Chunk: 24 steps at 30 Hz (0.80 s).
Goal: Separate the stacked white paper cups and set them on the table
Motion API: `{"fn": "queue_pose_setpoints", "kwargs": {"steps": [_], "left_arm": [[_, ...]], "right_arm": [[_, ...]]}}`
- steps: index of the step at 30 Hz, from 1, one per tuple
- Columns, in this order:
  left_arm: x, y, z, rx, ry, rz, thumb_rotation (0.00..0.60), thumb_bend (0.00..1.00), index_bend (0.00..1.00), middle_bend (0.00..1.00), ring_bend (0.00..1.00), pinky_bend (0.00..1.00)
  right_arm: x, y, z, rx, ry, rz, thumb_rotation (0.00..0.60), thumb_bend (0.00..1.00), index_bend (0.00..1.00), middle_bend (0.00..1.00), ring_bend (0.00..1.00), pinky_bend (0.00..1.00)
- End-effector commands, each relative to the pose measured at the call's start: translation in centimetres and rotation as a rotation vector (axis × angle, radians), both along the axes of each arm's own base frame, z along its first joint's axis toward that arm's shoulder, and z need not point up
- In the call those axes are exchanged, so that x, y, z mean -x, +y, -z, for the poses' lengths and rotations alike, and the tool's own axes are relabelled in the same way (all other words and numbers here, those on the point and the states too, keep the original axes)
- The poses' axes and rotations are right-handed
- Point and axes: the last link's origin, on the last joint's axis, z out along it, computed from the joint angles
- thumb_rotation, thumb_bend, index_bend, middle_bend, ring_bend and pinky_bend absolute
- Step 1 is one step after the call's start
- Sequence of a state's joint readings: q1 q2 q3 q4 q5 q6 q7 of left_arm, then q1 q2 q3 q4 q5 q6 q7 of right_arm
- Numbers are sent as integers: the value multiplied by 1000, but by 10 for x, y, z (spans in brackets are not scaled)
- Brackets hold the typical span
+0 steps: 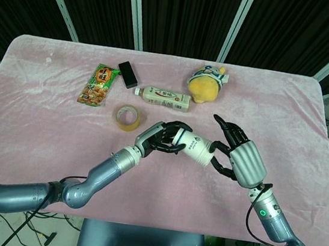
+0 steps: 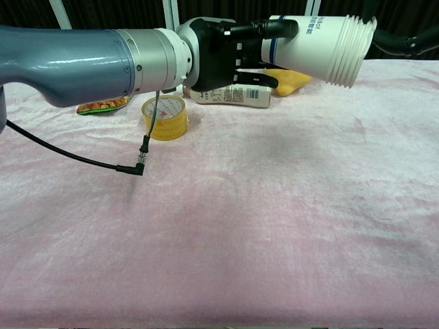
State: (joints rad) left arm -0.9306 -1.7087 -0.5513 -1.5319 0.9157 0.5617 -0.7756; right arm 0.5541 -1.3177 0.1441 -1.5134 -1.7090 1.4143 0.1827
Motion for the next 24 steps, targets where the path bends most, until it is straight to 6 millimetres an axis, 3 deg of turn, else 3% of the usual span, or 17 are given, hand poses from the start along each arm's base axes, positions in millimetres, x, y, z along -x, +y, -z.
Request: {"fn": "queue_pose_setpoints", "kwargs": {"steps": [1, 9, 24], "left_arm": [[0, -1, 4, 7, 5, -2, 600, 400, 423, 405, 339, 558], [-3, -2, 8, 7, 17, 4, 600, 400, 423, 402, 339, 559], [10, 10, -17, -55, 10, -28, 600, 400, 433, 402, 339, 563]], "right_arm": [[-1, 1, 1, -6, -2, -7, 600, 371, 663, 0, 162, 178], [-2, 4, -1, -8, -26, -13, 600, 438, 772, 9, 178, 178], [9, 4, -10, -11, -25, 13, 600, 440, 804, 10, 178, 178]]}}
